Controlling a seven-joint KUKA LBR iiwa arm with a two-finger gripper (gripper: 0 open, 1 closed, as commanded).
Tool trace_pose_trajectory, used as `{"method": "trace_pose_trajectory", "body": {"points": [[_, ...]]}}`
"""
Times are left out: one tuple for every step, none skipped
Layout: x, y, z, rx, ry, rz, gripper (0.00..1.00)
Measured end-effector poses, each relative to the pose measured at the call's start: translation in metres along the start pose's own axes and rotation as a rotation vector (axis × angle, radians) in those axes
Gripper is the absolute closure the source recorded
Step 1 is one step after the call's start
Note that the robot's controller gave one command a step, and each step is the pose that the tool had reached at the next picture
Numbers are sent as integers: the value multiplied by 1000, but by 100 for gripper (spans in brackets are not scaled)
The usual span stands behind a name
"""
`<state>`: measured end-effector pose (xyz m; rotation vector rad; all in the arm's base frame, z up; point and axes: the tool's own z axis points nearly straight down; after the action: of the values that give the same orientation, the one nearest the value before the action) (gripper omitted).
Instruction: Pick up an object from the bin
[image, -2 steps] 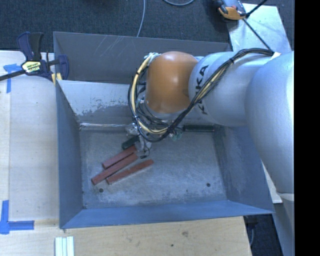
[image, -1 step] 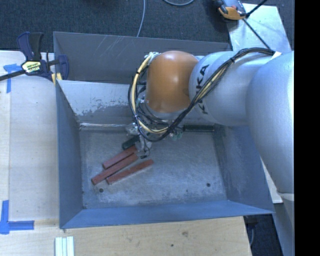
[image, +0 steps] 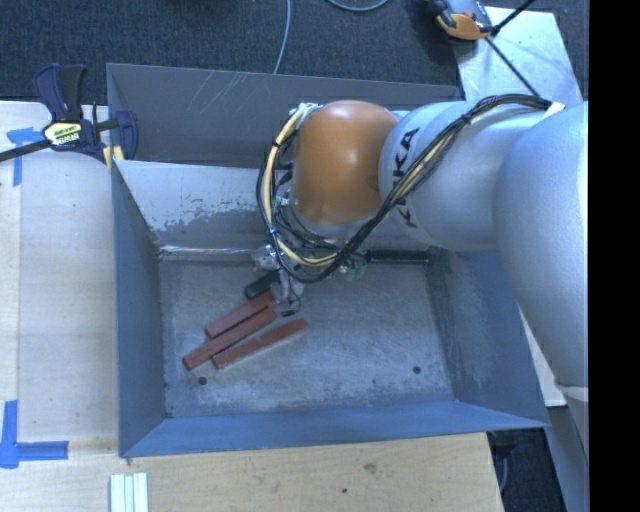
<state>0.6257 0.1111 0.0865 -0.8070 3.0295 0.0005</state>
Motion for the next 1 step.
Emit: {"method": "trace_pose_trajectory", "body": {"points": [[1,0,-4,-2,4,1,100]]}}
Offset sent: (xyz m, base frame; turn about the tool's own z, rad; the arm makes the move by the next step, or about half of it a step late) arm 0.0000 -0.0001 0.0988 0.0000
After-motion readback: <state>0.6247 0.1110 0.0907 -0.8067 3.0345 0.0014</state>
